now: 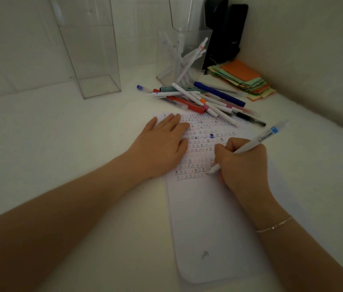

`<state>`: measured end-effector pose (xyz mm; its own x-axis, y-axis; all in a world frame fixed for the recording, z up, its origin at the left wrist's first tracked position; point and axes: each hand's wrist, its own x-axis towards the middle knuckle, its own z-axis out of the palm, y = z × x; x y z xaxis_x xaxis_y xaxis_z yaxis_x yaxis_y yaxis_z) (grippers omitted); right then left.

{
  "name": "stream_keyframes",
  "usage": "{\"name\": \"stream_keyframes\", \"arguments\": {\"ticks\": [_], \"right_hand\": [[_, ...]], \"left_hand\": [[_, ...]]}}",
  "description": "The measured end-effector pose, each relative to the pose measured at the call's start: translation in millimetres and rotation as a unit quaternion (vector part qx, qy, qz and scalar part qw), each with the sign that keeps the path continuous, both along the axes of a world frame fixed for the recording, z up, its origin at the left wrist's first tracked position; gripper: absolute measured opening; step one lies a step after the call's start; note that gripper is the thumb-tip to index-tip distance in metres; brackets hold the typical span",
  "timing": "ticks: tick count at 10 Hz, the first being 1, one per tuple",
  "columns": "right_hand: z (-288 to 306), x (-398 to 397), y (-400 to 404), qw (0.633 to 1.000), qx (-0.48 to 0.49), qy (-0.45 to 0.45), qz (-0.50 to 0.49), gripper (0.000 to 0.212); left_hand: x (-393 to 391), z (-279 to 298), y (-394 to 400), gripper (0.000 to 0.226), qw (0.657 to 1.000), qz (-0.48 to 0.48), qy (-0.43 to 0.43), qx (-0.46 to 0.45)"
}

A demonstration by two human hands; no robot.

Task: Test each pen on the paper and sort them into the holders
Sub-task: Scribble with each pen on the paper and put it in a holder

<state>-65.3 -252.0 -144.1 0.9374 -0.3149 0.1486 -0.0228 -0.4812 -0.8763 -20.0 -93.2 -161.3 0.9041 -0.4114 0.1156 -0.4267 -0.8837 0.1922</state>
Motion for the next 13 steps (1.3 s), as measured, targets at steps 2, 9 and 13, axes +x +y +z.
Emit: {"name": "stream_keyframes", "arguments": {"ticks": [2, 9, 13], "right_hand": [[0, -1, 0, 1.000, 0.020, 0.010, 0.018, 0.024], [17, 0, -10, 0.937, 0.329, -0.021, 0.118, 0.016], [22, -1, -1, 0.961, 0.225, -0.152, 0.058, 0.098]], "left_hand": [[0, -1, 0, 0.050, 1.000, 0.000, 0.000, -0.001], [-12, 11, -7, 0.047, 0.965, -0.182, -0.110, -0.151], [-8, 7, -6, 0.037, 0.960, -0.158, -0.108, -0.202]]}}
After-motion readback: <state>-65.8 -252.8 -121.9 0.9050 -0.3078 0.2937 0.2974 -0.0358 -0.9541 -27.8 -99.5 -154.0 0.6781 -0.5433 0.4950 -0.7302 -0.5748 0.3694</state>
